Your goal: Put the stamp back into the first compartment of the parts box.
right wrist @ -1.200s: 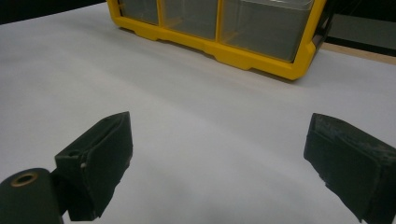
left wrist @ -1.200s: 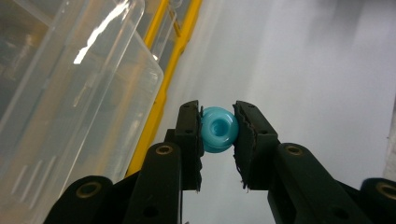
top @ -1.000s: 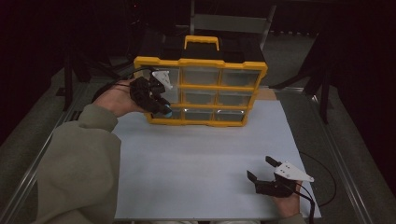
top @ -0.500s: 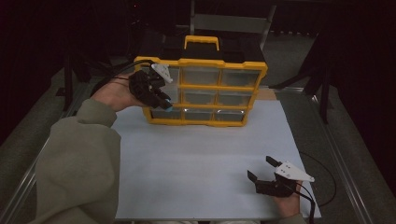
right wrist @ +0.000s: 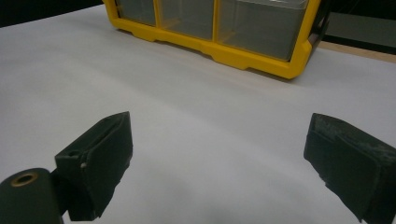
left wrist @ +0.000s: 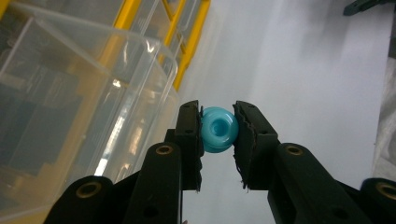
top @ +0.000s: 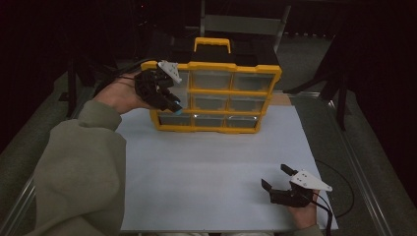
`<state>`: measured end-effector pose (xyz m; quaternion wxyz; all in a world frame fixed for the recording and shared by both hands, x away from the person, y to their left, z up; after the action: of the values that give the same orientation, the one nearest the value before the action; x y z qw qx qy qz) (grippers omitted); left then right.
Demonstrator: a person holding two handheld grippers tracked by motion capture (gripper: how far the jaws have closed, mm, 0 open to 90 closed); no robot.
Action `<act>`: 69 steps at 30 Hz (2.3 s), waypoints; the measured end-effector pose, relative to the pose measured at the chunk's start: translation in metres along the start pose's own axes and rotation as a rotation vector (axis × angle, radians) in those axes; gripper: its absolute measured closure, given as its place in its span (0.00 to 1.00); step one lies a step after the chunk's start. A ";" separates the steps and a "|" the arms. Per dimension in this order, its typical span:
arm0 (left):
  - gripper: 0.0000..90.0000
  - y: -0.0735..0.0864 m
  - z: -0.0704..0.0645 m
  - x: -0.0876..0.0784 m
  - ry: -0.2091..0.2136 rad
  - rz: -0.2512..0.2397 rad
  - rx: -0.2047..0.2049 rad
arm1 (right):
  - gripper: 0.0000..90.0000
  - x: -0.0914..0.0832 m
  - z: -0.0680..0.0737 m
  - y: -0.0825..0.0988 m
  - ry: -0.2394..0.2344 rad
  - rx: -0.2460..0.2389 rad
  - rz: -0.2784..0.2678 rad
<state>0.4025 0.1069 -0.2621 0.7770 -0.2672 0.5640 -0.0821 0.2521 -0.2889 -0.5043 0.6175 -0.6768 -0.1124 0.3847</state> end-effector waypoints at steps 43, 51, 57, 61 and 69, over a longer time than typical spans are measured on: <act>0.81 -0.004 0.016 -0.024 -0.033 -0.012 -0.028 | 0.09 -0.003 -0.003 0.002 0.004 0.017 0.000; 0.81 -0.006 0.017 -0.034 -0.034 -0.027 -0.025 | 0.09 -0.003 -0.003 0.002 0.004 0.020 0.001; 0.81 -0.009 0.018 -0.042 -0.053 -0.047 -0.032 | 0.09 -0.003 -0.003 0.002 0.005 0.022 -0.001; 0.81 -0.010 0.021 -0.046 -0.072 -0.045 -0.034 | 0.09 -0.004 -0.003 0.002 0.005 0.023 -0.001; 0.81 -0.012 0.026 -0.046 -0.115 -0.043 -0.054 | 0.09 -0.004 -0.003 0.002 0.004 0.022 -0.001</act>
<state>0.4123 0.1247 -0.2122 0.7986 -0.3046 0.5147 -0.0681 0.2504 -0.2939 -0.5051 0.6252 -0.6708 -0.1071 0.3843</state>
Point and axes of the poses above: each handheld gripper's, and its own axes: x roughly forward along the jaws, y roughly out of its underside, z roughly to its left, the point moved 2 cm from there along x, roughly forward along the jaws, and after that the axes turned 7 degrees about -y, right-handed, at the moved point
